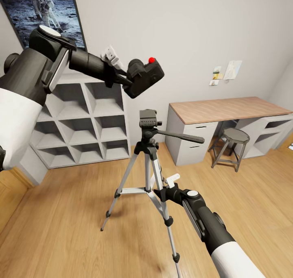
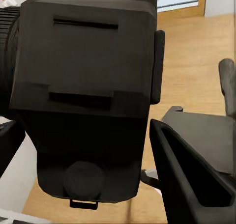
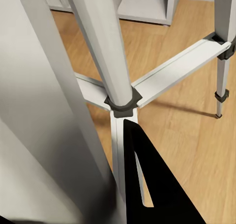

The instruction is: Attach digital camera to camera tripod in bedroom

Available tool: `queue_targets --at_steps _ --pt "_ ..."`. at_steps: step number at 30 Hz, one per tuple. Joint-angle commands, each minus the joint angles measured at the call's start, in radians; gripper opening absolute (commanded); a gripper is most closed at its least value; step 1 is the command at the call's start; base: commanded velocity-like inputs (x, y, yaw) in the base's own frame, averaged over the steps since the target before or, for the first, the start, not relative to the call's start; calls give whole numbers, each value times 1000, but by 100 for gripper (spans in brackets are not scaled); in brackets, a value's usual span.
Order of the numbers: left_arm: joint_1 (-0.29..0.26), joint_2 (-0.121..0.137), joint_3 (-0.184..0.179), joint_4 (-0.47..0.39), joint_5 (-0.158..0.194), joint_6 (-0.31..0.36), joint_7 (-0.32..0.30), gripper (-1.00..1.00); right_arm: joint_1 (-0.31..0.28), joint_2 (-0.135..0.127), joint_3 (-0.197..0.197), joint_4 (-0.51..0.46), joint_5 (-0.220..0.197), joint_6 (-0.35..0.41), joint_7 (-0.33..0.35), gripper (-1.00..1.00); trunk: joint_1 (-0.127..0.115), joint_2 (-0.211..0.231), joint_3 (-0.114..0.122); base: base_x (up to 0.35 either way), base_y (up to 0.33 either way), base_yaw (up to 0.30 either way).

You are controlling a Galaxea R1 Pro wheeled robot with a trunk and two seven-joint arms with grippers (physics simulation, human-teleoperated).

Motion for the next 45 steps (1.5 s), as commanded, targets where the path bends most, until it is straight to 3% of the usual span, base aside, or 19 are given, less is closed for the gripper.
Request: queue_targets --at_steps 1,4,5,6,7,9,16,21,24,25,34,39,43,45 --pt "-1 2 -4 -2 -5 5 -11 -100 -1 1 -1 -2 4 4 6 -100 0 -2 -2 0 0 0" --pt "-1 5 -9 -9 -15 1 -85 -100 -1 0 -2 -2 4 4 7 -100 0 -2 -2 0 0 0" --pt "-1 5 -11 -15 -73 -3 -142 -100 -1 0 -2 -2 3 4 8 -100 0 -2 -2 0 0 0" --pt "-1 2 -12 -12 -128 -6 -154 -100 -1 0 -3 -2 3 4 7 -100 0 -2 -2 0 0 0" --pt "-1 -2 -11 -10 -160 -5 -158 -100 -1 0 -3 -2 4 4 6 -100 0 -2 -2 0 0 0" --pt "-1 -6 -14 -7 -179 -4 -161 -100 -1 0 -3 -2 4 4 6 -100 0 -2 -2 0 0 0" --pt "-1 -7 -17 -5 -188 -2 -243 -100 -1 0 -1 -2 4 4 6 -100 0 -2 -2 0 0 0" --pt "-1 -6 -16 -13 -189 -7 -263 -100 -1 1 -1 -2 4 4 6 -100 0 -2 -2 0 0 0" --pt "-1 -3 -14 -63 -187 -21 -277 -100 -1 0 -1 -2 4 4 6 -100 0 -2 -2 0 0 0" --pt "-1 4 -17 -138 -184 -31 -301 -100 -1 0 -1 -1 4 4 6 -100 0 -2 -2 0 0 0" --pt "-1 6 -24 -158 -186 -1 -307 -100 0 0 -1 -1 4 4 6 -100 0 -2 -2 0 0 0" --pt "-1 27 -48 -192 -190 17 -307 -100 0 0 -1 0 4 4 6 -100 0 -2 -2 0 0 0" --pt "-1 68 -97 -246 -193 116 -305 -100 0 1 0 0 4 4 6 -100 0 -2 -2 0 0 0" --pt "-1 74 -103 -252 -194 134 -304 -100 0 1 0 0 4 4 6 -100 0 -2 -2 0 0 0"
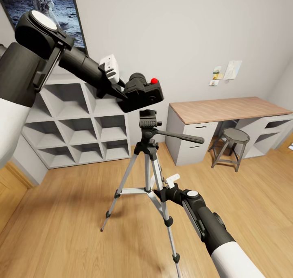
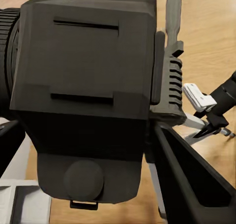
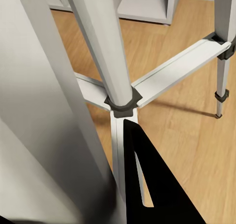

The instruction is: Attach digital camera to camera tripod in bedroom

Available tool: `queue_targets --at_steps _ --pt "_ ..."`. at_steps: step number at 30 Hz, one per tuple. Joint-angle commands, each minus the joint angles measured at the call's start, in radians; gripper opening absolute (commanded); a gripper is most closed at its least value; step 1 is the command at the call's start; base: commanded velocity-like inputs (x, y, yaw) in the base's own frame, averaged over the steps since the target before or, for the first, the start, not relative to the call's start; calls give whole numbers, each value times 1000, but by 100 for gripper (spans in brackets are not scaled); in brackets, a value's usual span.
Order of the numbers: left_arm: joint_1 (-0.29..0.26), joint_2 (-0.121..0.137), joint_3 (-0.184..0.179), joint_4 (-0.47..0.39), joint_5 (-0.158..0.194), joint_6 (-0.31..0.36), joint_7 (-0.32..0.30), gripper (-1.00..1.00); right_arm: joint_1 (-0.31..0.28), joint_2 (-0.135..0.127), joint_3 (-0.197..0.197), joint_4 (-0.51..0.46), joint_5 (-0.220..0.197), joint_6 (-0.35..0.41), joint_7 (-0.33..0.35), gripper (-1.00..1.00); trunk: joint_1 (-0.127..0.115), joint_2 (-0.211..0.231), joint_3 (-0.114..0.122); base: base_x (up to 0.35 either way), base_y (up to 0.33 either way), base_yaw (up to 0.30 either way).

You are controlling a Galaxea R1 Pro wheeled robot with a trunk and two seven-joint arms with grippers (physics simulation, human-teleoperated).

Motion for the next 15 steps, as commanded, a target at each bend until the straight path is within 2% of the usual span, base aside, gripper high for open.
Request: queue_targets --at_steps 1,4,8,13,15 --pt "-1 2 -4 -3 -10 13 -8 -100 -1 1 -1 -2 4 4 6 -100 0 -2 -2 0 0 0" --pt "-1 7 -8 -10 -17 22 -8 -100 -1 0 -1 -2 4 4 6 -100 0 -2 -2 0 0 0" --pt "-4 29 -8 -52 -22 34 -9 -100 -1 -1 -2 -2 4 4 6 -100 0 -2 -2 0 0 0" --pt "-4 30 -4 -64 -16 43 -8 -100 -1 -1 -2 -2 4 4 6 -100 0 -2 -2 0 0 0" --pt "-4 23 -1 -66 -12 47 -7 -100 -1 -1 -1 -2 4 4 6 -100 0 -2 -2 0 0 0"
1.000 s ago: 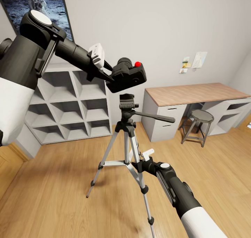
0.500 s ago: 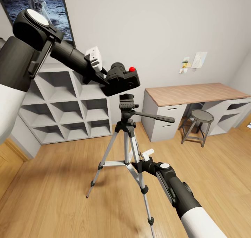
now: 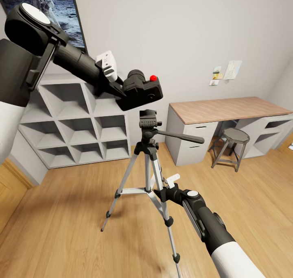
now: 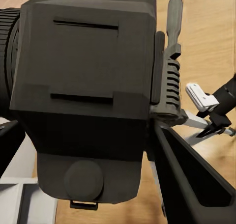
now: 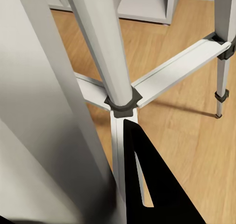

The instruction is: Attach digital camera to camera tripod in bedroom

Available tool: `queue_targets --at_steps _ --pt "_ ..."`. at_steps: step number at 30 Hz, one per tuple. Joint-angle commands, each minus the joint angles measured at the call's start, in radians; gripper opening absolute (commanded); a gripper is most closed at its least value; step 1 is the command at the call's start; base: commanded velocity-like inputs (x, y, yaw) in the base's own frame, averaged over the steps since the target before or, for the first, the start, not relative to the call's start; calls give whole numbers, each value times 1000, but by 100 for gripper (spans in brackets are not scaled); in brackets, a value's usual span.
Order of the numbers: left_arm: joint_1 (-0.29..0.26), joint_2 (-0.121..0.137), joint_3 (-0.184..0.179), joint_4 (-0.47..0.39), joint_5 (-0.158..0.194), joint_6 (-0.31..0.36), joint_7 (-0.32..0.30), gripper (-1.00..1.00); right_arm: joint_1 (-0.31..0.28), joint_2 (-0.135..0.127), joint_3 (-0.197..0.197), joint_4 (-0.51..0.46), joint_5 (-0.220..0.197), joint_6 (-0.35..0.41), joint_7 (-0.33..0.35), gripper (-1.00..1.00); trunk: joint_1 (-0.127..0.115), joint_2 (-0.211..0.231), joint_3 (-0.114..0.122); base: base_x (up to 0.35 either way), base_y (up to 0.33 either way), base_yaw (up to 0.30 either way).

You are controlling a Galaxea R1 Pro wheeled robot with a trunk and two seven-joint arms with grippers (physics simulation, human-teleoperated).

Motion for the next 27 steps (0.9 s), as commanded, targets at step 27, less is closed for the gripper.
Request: queue_targets --at_steps 27 --pt "-1 -28 -56 3 -20 55 -2 -100 -1 1 -1 1 5 -13 9 -100 0 -2 -2 0 0 0"
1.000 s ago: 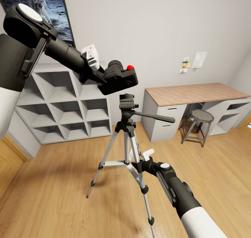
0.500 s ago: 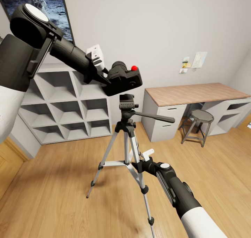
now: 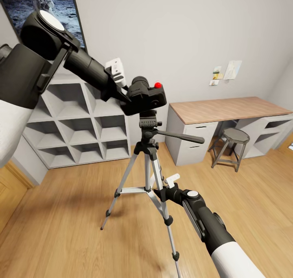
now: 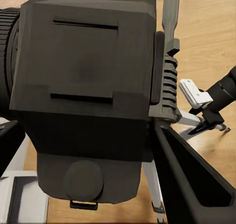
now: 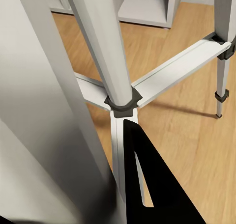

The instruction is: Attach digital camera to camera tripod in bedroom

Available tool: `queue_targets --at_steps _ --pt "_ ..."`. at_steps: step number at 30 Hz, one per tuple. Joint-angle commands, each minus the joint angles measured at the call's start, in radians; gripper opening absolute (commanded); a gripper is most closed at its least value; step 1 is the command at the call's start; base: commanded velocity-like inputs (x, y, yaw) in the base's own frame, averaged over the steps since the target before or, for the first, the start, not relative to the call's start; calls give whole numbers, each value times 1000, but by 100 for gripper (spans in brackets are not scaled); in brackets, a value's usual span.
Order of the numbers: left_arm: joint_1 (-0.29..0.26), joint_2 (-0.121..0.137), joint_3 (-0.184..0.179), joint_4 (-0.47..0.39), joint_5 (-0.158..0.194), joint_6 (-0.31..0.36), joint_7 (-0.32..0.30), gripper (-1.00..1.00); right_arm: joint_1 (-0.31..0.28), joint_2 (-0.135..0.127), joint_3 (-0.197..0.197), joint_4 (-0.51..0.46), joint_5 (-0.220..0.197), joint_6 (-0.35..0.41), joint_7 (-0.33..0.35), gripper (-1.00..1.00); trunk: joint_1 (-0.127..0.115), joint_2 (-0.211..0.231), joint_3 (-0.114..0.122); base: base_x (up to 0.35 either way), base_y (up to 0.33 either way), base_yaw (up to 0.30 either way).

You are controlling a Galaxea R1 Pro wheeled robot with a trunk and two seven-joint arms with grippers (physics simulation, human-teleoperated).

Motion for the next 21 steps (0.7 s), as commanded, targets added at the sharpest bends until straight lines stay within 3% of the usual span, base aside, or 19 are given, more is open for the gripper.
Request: queue_targets --at_steps 1,21 --pt "-1 1 -6 0 -10 6 -8 -100 -1 1 -1 -1 4 3 6 -100 0 -2 -2 0 0 0" --pt "-1 -11 -8 6 0 4 -5 -100 -1 1 -1 -1 4 2 6 -100 0 -2 -2 0 0 0"
